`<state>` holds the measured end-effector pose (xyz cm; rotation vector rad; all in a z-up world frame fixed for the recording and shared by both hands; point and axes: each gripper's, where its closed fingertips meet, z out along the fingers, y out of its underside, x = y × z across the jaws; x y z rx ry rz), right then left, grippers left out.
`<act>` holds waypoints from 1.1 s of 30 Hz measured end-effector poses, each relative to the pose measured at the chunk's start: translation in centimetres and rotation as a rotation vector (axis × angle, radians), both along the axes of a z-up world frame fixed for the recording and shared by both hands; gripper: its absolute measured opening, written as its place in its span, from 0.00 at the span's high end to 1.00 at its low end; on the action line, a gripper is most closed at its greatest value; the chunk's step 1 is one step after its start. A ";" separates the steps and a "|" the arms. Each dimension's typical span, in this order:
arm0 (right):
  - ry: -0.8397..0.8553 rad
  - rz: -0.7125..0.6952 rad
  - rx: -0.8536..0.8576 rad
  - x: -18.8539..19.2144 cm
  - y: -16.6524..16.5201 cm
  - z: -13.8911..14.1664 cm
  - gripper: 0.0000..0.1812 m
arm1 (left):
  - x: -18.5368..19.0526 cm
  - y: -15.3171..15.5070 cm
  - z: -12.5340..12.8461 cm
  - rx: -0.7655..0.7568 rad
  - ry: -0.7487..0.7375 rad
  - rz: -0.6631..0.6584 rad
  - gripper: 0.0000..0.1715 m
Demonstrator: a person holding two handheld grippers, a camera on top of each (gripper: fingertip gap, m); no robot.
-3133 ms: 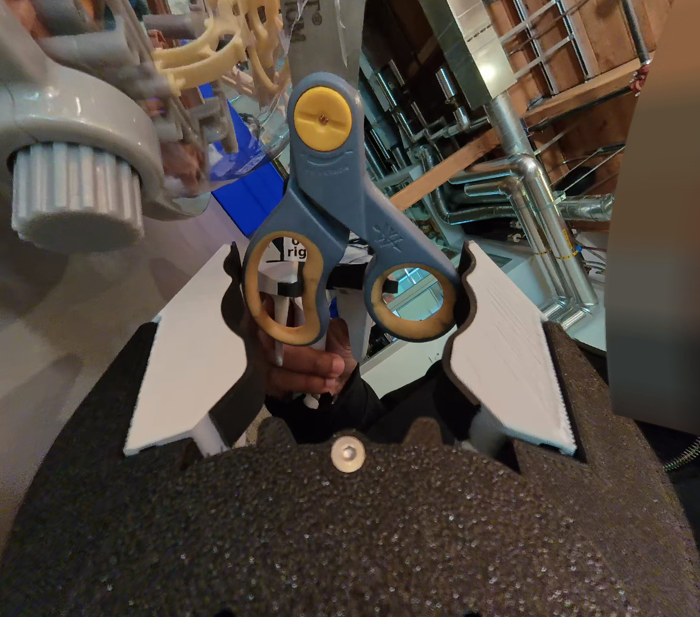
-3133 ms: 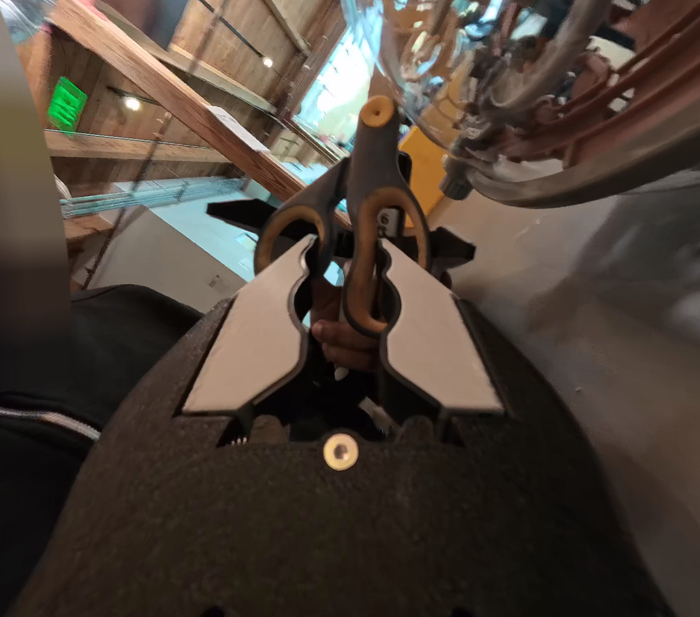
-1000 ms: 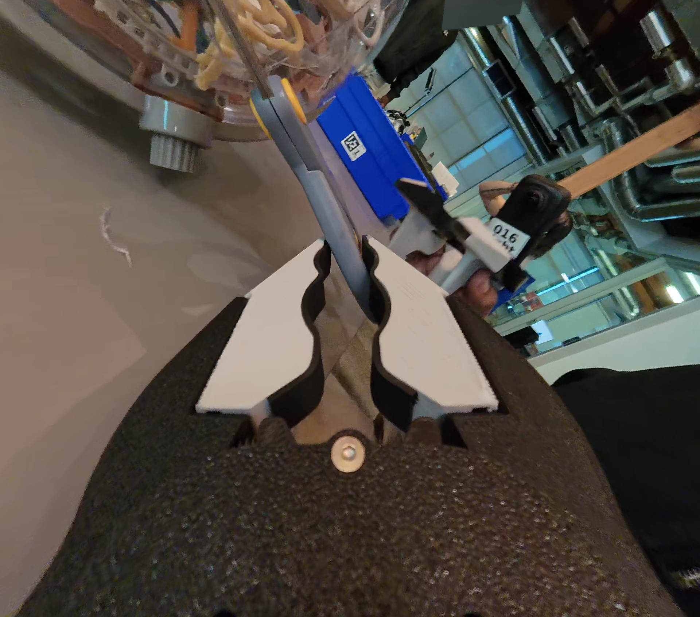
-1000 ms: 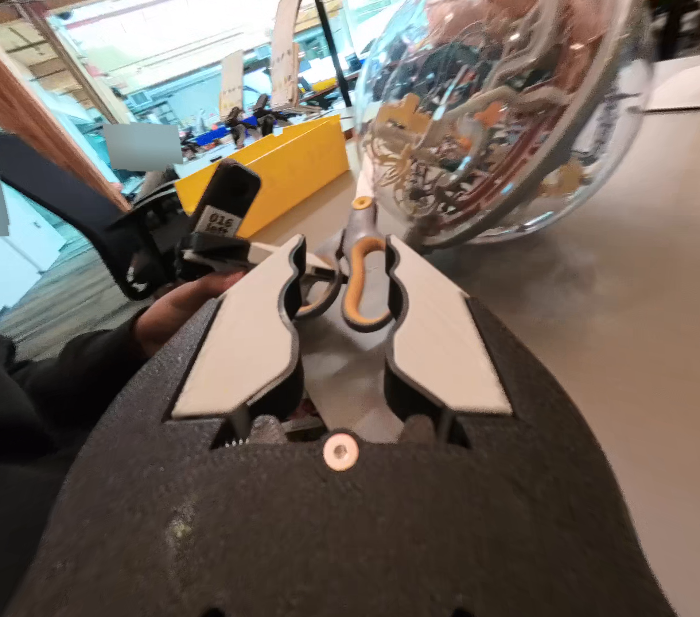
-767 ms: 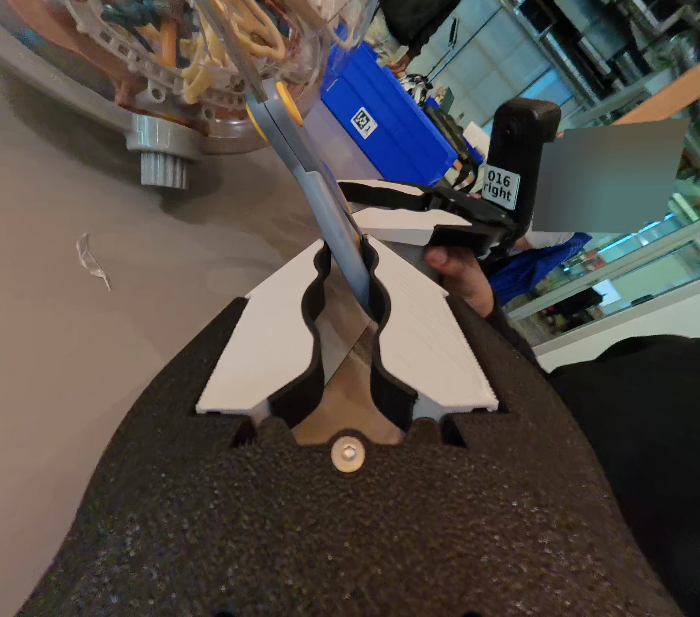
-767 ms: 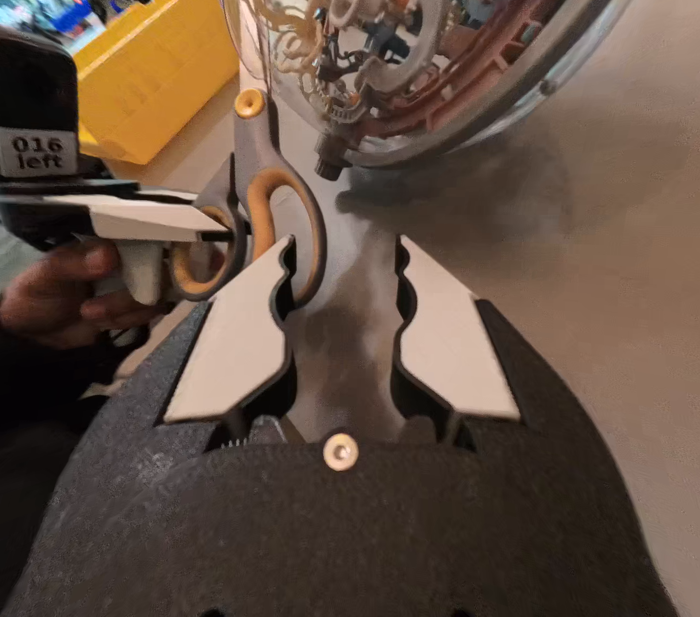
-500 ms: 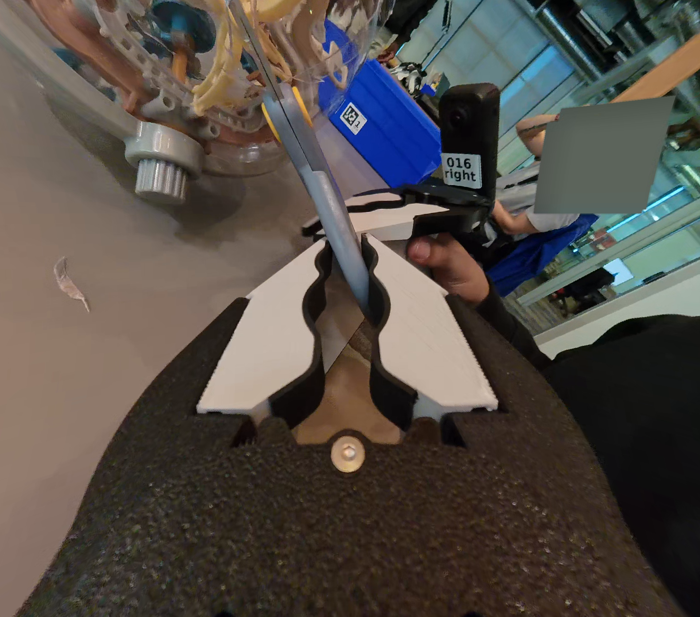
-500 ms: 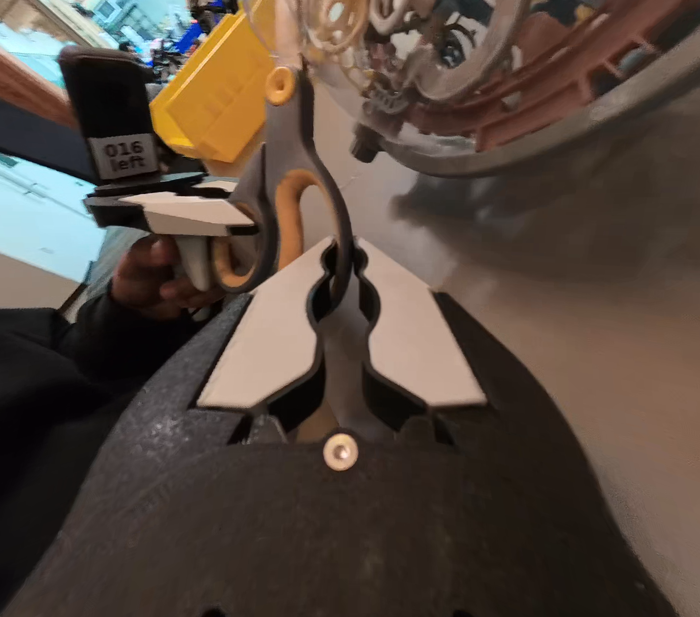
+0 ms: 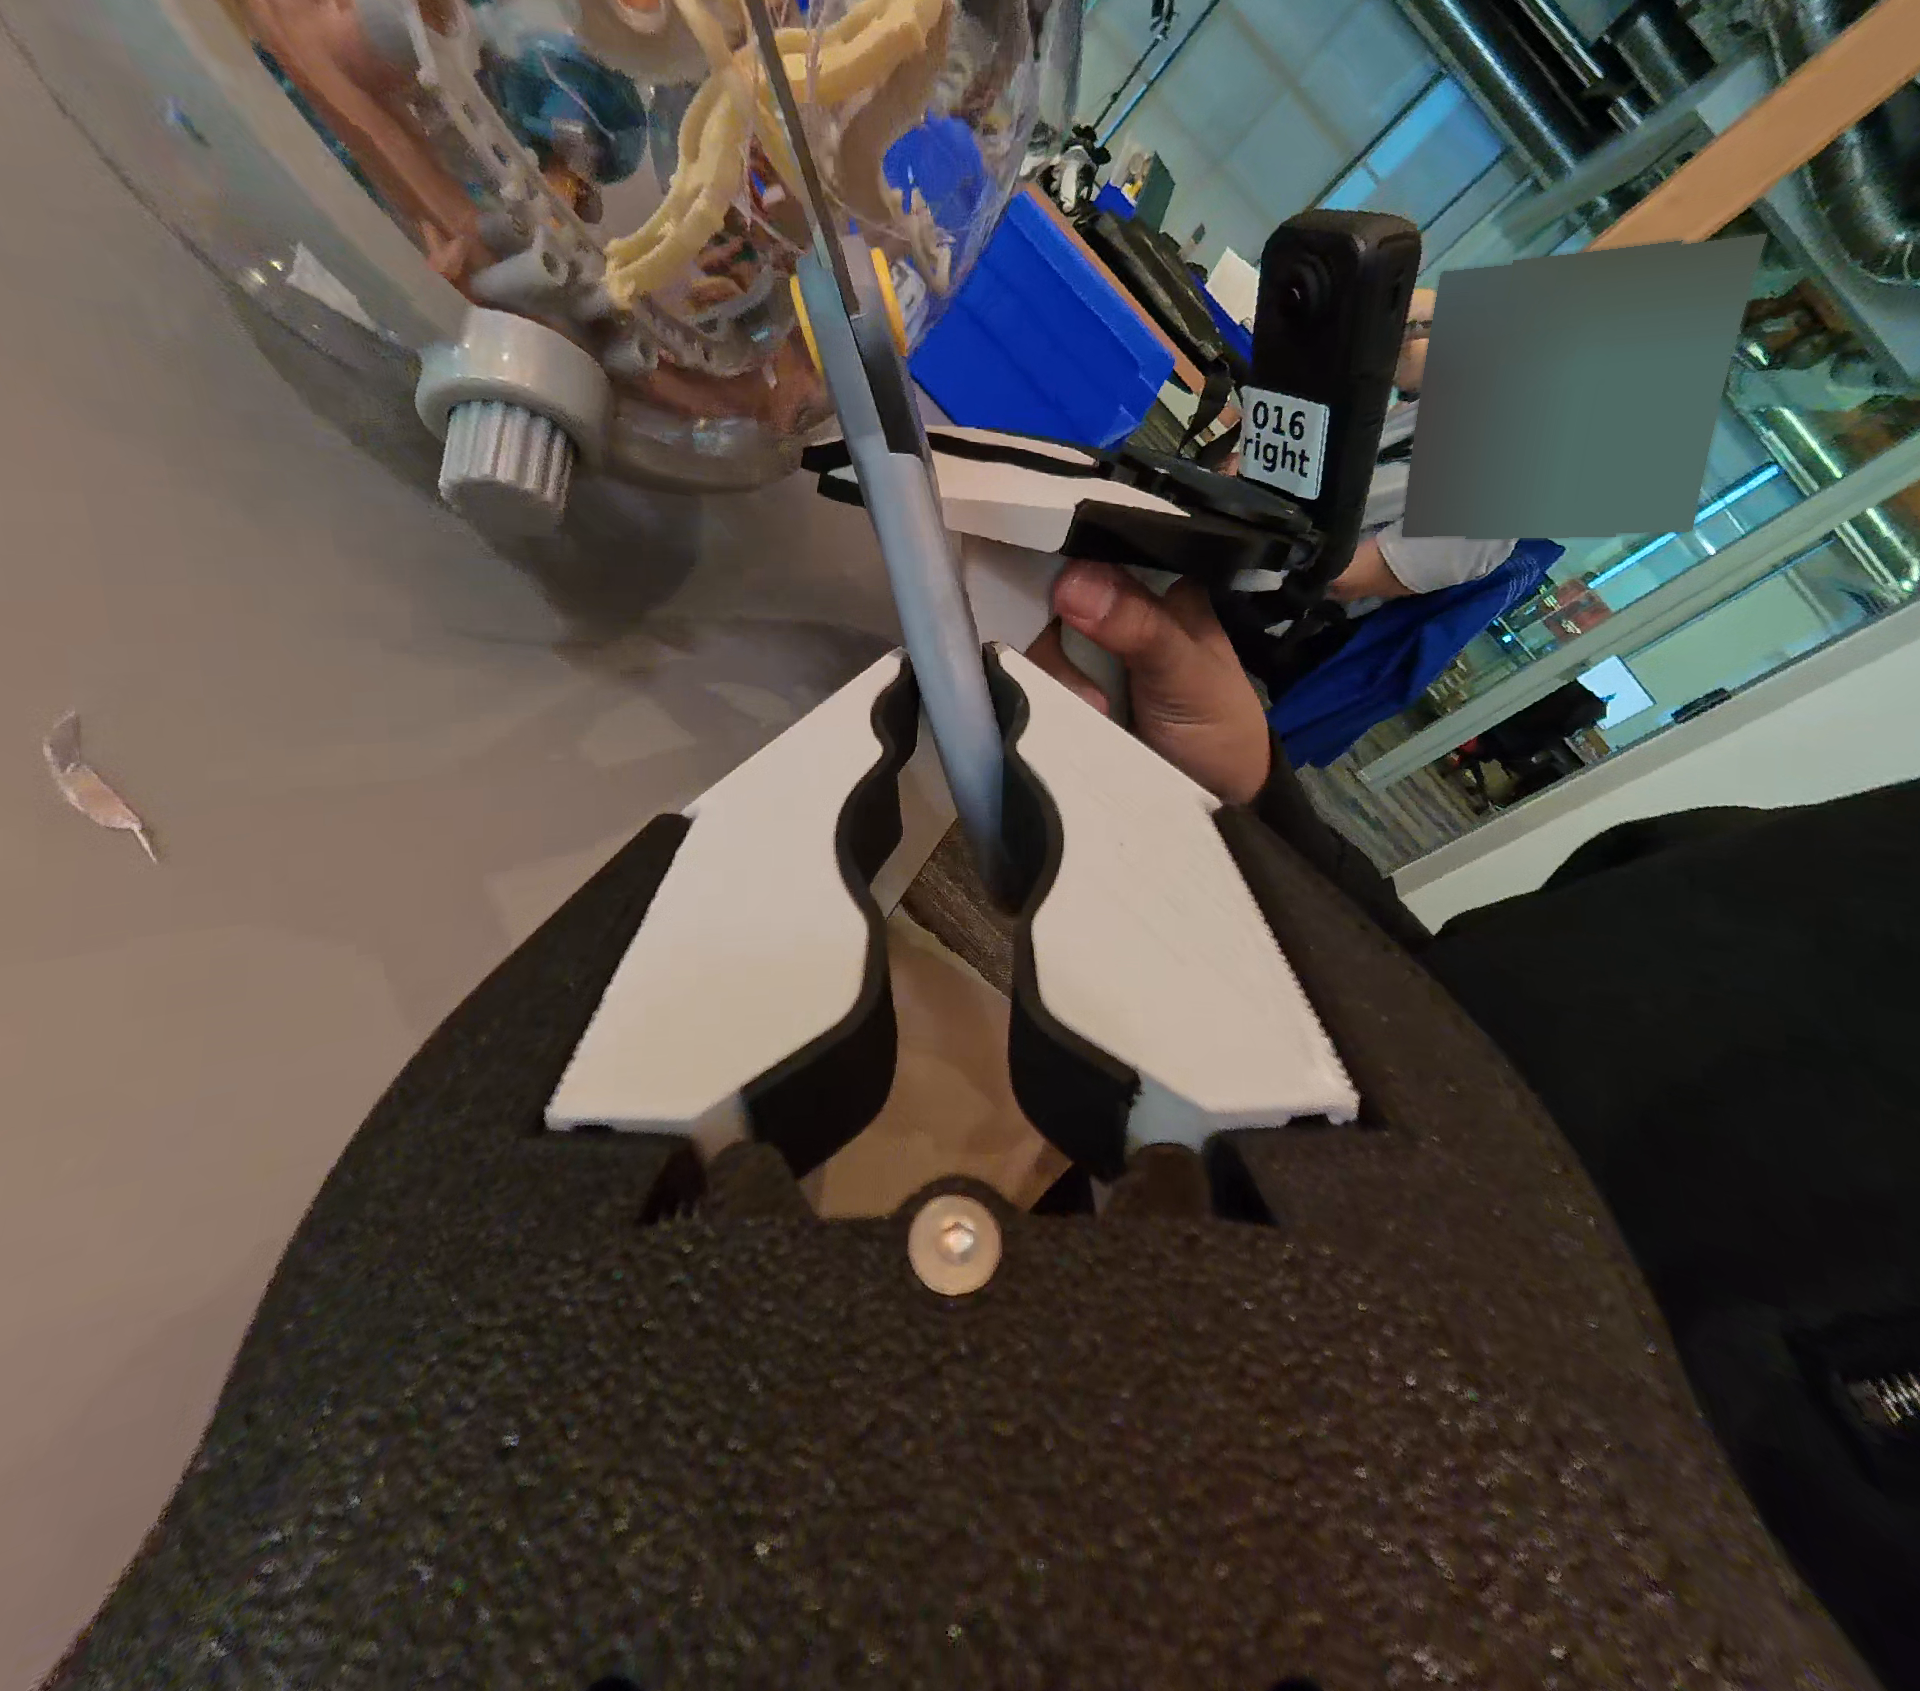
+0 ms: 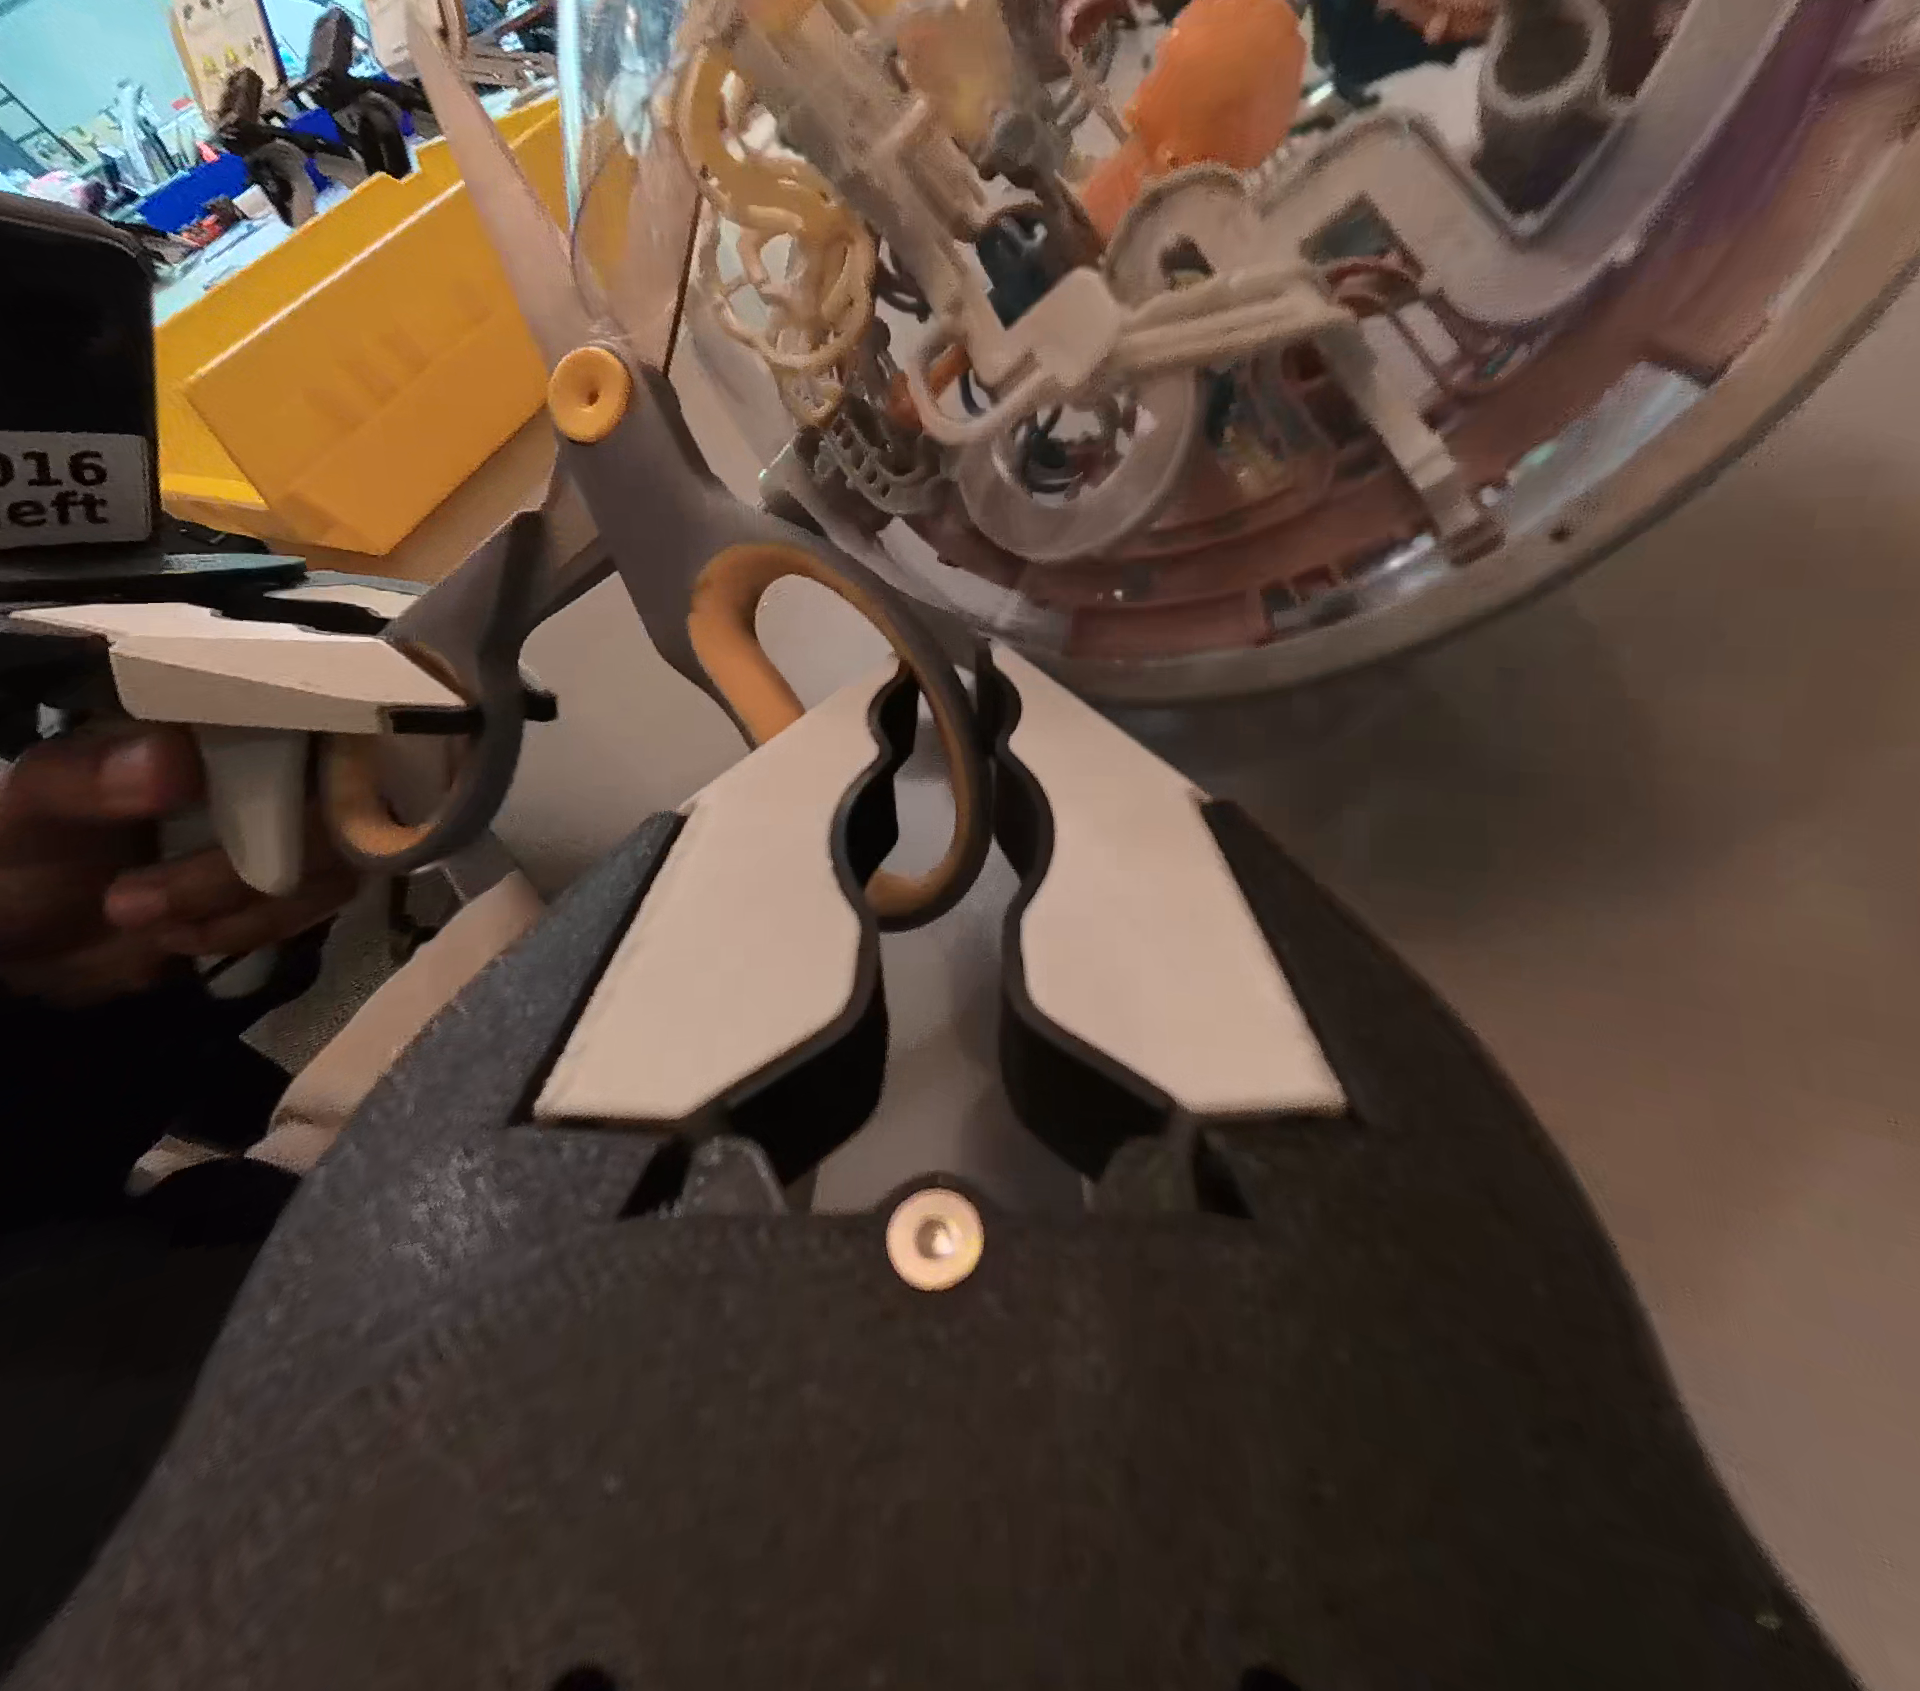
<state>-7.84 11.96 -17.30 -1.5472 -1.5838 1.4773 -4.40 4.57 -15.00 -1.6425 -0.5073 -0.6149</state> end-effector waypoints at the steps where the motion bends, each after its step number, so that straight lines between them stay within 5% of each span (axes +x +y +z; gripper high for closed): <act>1: 0.012 0.009 -0.006 0.2 0.0 0.2 0.95 | 0.1 -0.1 0.3 0.007 0.012 -0.001 0.95; 17: 0.215 0.138 -0.469 2.8 -1.2 3.9 0.98 | 0.5 0.7 3.0 0.108 0.082 -0.004 0.93; 21: 0.240 0.143 -0.516 3.1 -0.7 4.3 0.98 | -0.8 0.4 3.3 0.151 0.081 0.047 0.79; 26: 0.249 0.157 -0.543 3.2 -0.8 4.5 0.98 | -3.9 -0.4 3.2 0.226 -0.079 0.121 0.68; 33: 0.261 0.192 -0.644 3.2 -0.9 4.8 0.97 | -3.5 1.0 2.8 0.312 -0.404 -0.044 0.68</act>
